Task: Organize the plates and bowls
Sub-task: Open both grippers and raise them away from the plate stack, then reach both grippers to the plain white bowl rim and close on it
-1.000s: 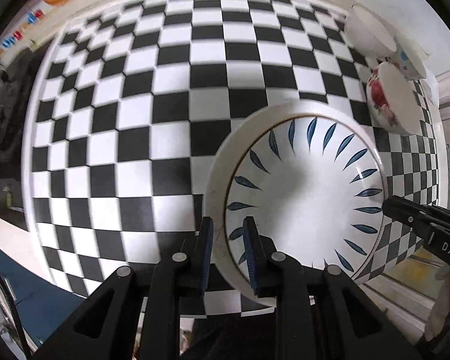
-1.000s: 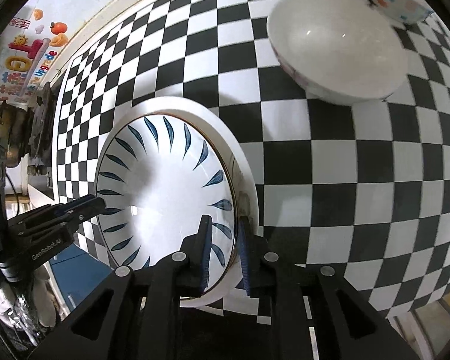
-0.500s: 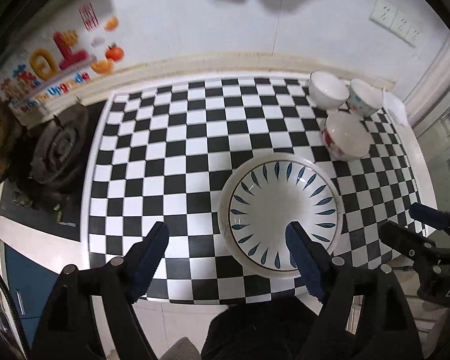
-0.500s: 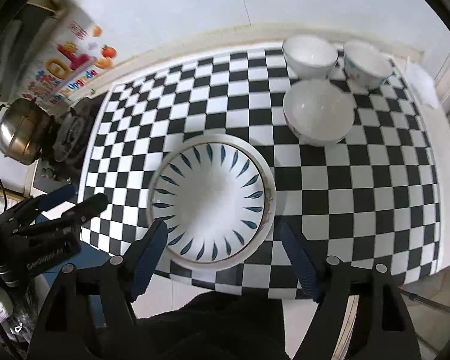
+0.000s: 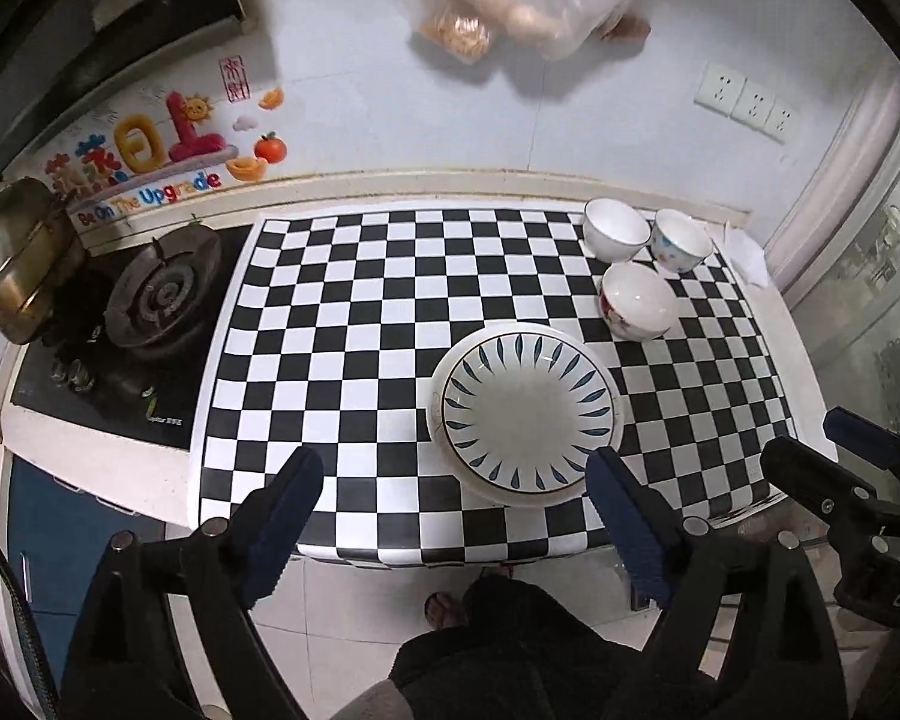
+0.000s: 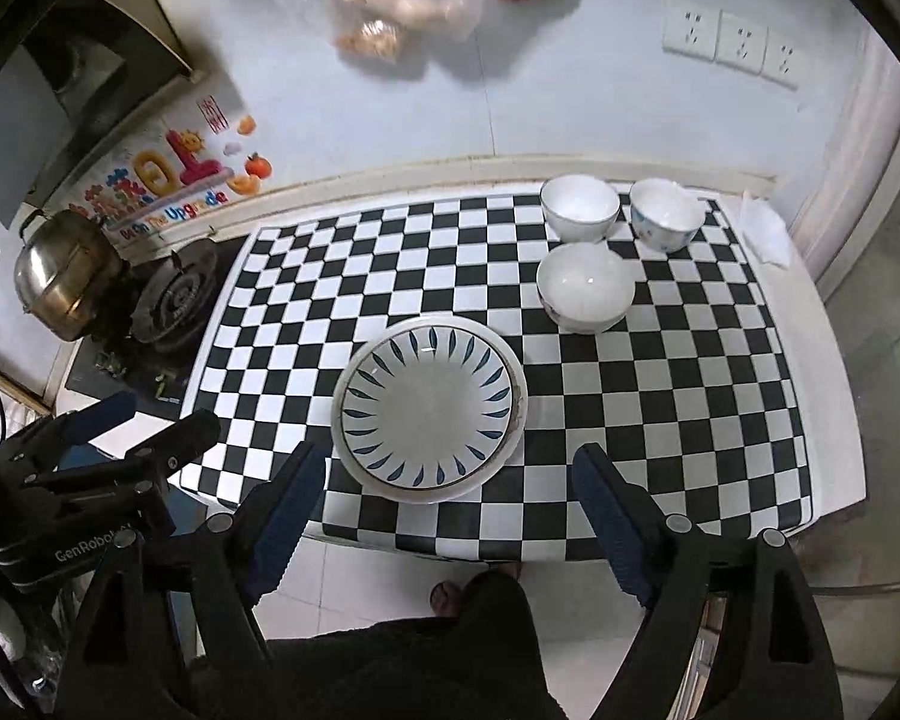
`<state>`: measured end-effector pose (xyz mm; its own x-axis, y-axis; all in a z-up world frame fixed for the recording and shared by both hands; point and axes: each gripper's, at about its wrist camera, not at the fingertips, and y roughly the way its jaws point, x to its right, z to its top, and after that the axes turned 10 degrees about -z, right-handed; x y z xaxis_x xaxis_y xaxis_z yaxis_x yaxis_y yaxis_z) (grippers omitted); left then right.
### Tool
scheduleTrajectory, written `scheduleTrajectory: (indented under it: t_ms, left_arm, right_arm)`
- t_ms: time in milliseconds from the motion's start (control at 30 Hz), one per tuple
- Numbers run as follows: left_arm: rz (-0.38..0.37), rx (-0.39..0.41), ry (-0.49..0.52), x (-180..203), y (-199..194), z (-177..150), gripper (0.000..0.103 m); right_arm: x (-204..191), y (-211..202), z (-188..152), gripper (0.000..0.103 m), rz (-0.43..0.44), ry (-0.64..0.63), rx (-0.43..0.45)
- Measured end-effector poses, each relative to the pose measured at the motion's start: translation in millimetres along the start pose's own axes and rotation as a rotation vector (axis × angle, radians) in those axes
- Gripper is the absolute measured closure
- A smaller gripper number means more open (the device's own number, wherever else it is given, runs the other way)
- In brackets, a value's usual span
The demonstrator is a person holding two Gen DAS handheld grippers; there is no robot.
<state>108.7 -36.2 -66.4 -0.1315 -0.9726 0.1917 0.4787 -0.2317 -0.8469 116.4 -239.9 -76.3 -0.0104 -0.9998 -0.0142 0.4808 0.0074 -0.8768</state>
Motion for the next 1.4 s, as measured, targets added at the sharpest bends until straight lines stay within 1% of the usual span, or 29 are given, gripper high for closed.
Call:
scheduleTrajectory:
  t_ms: [200,233,267,300,400,467,667,767,833,933,1000,1033,1067,1133,1167,1200,1233,1300,1367,1400]
  left_arm:
    - [-0.001,0.032,0.009,7.4,-27.3,-11.0,0.013]
    - [0.000,0.038,0.011,8.1,-30.2,-12.6,0.012]
    - [0.000,0.045,0.013,9.3,-33.0,-14.0,0.006]
    - [0.000,0.050,0.015,9.8,-35.1,-15.0,0.004]
    - [0.000,0.059,0.009,9.7,-38.6,-17.5,0.003]
    - [-0.004,0.055,0.010,9.2,-39.3,-18.5,0.003]
    - [0.014,0.064,0.010,11.8,-39.8,-19.7,0.003]
    - [0.026,0.058,-0.001,13.9,-30.3,-12.6,0.003]
    - [0.021,0.054,-0.023,13.2,-20.7,-3.4,0.003]
    - [-0.011,0.047,-0.062,16.2,2.1,18.3,0.003]
    - [-0.032,0.046,-0.078,22.1,25.0,38.2,0.003]
    - [-0.050,0.067,-0.069,26.3,39.7,49.0,0.003]
    - [-0.066,0.028,-0.064,33.5,62.3,64.3,0.003]
    - [-0.093,-0.020,-0.068,41.7,96.2,86.0,0.004]
    - [-0.116,-0.060,-0.079,48.0,122.5,100.4,0.004]
    - [-0.128,-0.085,-0.088,52.3,141.8,110.0,0.006]
    - [-0.131,-0.107,-0.092,56.9,158.4,117.6,0.007]
    - [-0.136,-0.179,-0.086,69.7,202.9,134.9,0.008]
    - [-0.128,-0.246,-0.087,79.9,245.8,148.7,0.008]
    - [-0.122,-0.270,-0.089,83.5,263.1,153.6,0.010]
  right_arm:
    - [-2.9,-33.6,-11.9,0.016,0.008,-0.007,0.040]
    - [-2.8,-38.5,-13.5,0.016,0.008,-0.008,0.045]
    - [-3.0,-41.8,-14.7,0.016,0.007,-0.008,0.050]
    - [-3.0,-45.9,-15.8,0.016,0.006,-0.009,0.056]
    - [-2.9,-54.3,-18.2,0.014,0.001,-0.009,0.072]
    - [-3.3,-55.4,-19.5,0.013,-0.008,-0.013,0.070]
    - [1.7,-51.4,-22.8,0.013,0.006,0.007,0.042]
    - [9.2,-49.0,-20.2,0.012,0.014,0.024,0.045]
    - [19.2,-45.1,-15.9,0.012,0.039,0.047,0.049]
    - [46.9,-31.5,-1.3,0.012,0.067,0.096,0.054]
    - [72.8,-15.0,13.3,0.012,0.062,0.133,0.048]
    - [86.7,-4.2,21.4,0.012,0.057,0.149,0.041]
    - [105.6,12.3,31.4,0.012,0.043,0.174,0.027]
    - [134.2,41.4,48.4,0.012,0.026,0.210,-0.011]
    - [150.2,60.3,57.2,0.012,0.035,0.230,-0.037]
    - [164.9,79.8,65.4,0.012,0.045,0.249,-0.064]
    - [178.2,100.0,73.5,0.012,0.054,0.262,-0.094]
    - [202.7,148.1,91.2,0.013,0.083,0.286,-0.169]
    - [216.2,184.2,102.4,0.015,0.109,0.293,-0.217]
    - [223.5,212.3,111.0,0.016,0.127,0.300,-0.259]
